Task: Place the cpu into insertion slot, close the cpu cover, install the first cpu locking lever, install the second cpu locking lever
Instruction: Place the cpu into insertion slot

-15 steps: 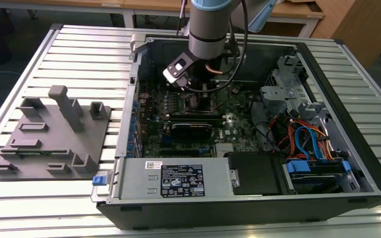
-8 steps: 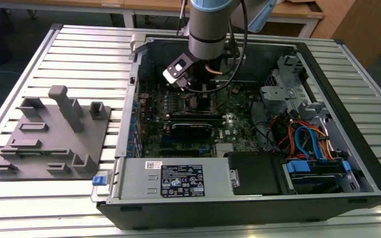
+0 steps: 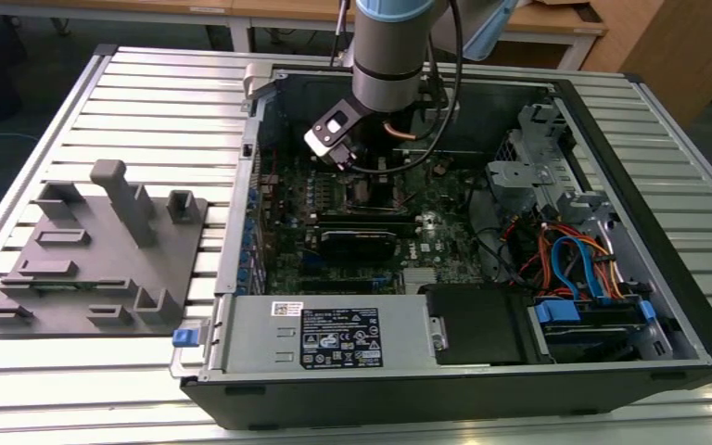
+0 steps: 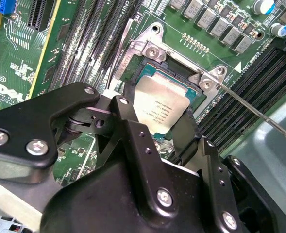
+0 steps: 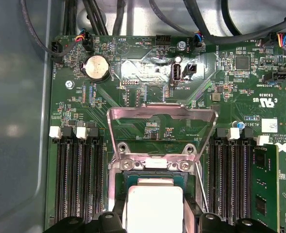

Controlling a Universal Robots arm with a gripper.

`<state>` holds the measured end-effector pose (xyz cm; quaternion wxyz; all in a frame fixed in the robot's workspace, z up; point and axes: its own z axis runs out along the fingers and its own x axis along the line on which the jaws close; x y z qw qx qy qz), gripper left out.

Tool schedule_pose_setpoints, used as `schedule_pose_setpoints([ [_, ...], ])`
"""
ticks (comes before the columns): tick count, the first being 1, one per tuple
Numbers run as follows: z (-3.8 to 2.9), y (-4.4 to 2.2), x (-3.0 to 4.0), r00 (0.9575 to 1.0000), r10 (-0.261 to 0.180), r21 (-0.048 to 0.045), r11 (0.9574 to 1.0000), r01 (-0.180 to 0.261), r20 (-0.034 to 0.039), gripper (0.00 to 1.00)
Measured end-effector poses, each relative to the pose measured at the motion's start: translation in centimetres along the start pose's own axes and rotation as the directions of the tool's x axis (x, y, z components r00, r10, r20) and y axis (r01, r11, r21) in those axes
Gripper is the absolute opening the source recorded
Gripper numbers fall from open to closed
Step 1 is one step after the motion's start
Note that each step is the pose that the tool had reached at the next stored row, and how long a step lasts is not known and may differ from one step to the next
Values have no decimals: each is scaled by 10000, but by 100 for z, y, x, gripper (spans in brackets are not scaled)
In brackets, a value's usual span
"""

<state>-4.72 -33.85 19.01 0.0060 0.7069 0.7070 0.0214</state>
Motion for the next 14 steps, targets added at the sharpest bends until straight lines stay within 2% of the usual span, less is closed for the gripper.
schedule_pose_setpoints([
  [8,4,1,3,10000,1,-7,10000,-1,-15,55],
  [9,7,2,4,10000,1,-12,10000,-1,-20,60],
  [11,3,1,1,10000,1,-5,10000,-1,-7,60],
  [12,1,0,0,10000,1,-1,10000,-1,-1,67],
  [14,1,0,0,10000,1,-1,10000,-1,0,67],
])
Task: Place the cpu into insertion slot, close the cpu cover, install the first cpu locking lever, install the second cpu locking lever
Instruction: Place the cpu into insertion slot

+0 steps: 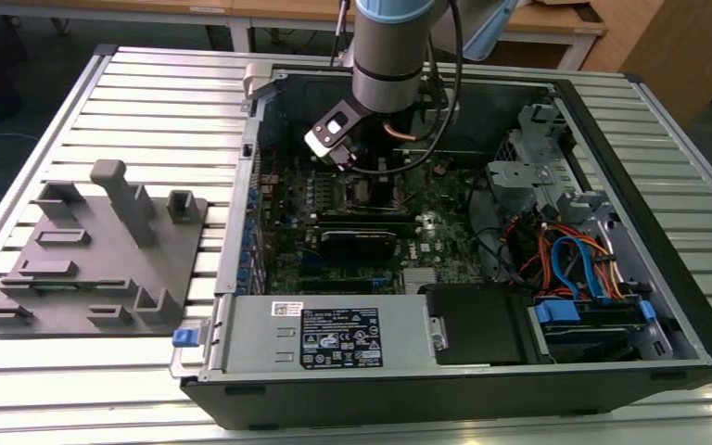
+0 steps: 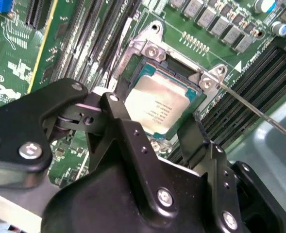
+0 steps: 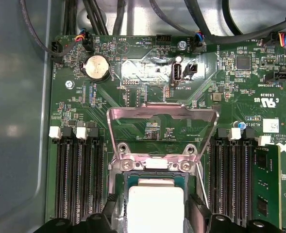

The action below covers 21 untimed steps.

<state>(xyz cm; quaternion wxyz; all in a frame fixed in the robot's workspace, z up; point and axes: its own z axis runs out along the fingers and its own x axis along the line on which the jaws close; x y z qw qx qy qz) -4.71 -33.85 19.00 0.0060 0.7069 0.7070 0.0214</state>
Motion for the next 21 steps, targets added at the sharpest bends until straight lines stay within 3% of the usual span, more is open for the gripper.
schedule_pose_setpoints([
  [21,-68,2,2,10000,1,0,10000,-1,0,67],
])
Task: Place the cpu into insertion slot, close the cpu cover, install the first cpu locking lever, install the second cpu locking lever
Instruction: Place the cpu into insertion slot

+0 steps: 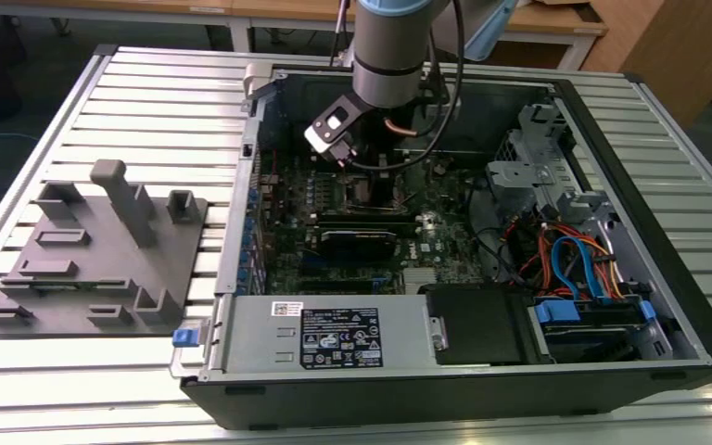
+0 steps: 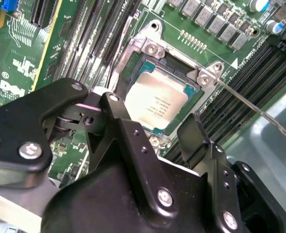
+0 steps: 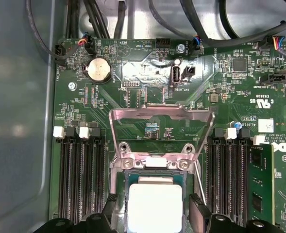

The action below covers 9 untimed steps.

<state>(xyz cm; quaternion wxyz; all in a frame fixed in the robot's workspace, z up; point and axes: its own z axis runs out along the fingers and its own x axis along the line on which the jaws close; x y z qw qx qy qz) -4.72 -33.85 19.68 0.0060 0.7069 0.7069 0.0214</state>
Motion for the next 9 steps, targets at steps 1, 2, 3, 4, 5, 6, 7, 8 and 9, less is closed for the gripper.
schedule_pose_setpoints([
  [1,-3,0,0,10000,0,-1,10000,0,0,67],
  [2,-4,0,1,10000,0,-1,10000,0,-1,67],
  [3,-4,0,1,10000,0,-2,10000,0,-2,67],
  [4,-5,0,0,10000,0,-2,10000,0,-3,67],
  [5,-7,0,0,10000,0,0,10000,0,0,67],
  [6,-8,0,0,10000,1,0,10000,-1,0,67],
  [7,-8,0,0,10000,0,0,10000,0,1,67],
  [8,-8,0,0,10000,0,0,10000,0,0,67],
  [9,-10,0,0,10000,0,0,10000,0,1,67],
])
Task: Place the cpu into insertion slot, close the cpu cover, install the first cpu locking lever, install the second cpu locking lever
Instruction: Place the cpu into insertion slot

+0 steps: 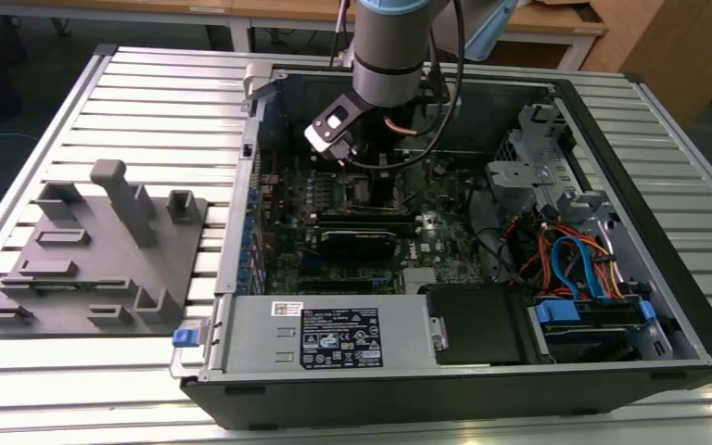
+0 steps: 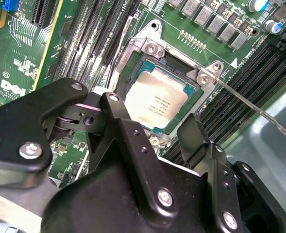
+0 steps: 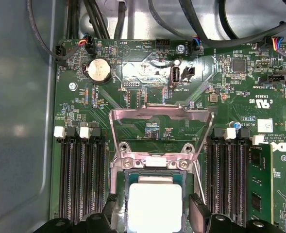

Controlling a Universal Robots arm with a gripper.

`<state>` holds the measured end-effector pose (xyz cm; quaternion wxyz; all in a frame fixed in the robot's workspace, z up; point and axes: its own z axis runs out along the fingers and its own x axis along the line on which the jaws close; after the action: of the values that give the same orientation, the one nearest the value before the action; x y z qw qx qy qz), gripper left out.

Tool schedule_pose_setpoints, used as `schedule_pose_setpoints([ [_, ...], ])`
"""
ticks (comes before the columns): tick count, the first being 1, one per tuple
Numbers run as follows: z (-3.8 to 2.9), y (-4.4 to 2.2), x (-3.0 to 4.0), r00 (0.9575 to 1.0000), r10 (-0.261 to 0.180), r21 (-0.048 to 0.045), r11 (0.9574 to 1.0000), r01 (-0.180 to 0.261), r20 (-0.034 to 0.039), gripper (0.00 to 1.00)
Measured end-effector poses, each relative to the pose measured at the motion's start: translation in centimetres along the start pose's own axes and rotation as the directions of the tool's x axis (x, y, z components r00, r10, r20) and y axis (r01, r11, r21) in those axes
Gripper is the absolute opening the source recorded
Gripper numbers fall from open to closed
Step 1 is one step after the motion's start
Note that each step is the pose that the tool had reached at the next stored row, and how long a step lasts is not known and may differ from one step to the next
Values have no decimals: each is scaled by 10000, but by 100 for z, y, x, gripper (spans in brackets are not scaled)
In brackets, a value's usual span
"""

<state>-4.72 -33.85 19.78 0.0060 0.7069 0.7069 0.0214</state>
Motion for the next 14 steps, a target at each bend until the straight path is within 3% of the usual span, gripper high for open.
schedule_pose_setpoints([
  [8,-41,2,1,10000,0,0,10000,0,-1,66],
  [10,-61,2,1,10000,0,0,10000,0,-2,53],
  [14,-97,4,2,10000,0,1,10000,0,-1,42],
])
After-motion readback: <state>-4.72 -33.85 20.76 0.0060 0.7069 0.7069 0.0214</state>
